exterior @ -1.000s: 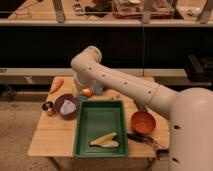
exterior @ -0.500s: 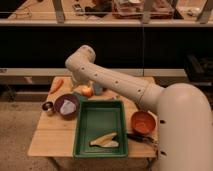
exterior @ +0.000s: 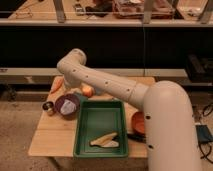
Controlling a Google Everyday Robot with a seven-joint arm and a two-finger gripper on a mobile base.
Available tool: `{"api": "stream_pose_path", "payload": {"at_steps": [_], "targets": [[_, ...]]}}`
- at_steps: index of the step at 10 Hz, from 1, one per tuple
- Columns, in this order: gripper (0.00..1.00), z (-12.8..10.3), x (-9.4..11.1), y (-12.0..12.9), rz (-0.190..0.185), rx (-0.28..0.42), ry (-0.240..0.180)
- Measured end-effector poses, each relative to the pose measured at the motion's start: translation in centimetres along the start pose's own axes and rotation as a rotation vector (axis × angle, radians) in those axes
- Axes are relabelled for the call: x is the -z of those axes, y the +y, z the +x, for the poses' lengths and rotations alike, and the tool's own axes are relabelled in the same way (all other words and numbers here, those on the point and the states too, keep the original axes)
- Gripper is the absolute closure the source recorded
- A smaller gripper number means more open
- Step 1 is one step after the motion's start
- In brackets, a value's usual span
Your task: Wipe table surface with towel
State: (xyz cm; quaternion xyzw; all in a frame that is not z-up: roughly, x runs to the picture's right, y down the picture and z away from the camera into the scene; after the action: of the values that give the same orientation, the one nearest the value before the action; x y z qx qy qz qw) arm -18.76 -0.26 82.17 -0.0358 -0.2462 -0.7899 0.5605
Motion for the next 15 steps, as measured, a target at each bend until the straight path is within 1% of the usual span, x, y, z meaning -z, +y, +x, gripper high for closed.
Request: {"api": "stream_pose_path", "payload": {"at_steps": [3, 5, 9, 10, 12, 15], "targets": [[0.39, -0.6, -2.0, -2.3, 0.038, 0.040, -0.048], [0.39, -1.0, -2.9, -2.4, 0.039, 0.050, -0.063], [0.39, -2.5, -5.6, -4.3, 0.050, 0.106, -0.120], [0.39, -2.9, -6.4, -4.4, 0.053, 0.117, -0.124], [0.39, -3.2, -7.3, -4.5, 0.055, 0.129, -0.115], [0.39, -3.5, -8.5, -4.0, 0.051, 0.136, -0.076]]}}
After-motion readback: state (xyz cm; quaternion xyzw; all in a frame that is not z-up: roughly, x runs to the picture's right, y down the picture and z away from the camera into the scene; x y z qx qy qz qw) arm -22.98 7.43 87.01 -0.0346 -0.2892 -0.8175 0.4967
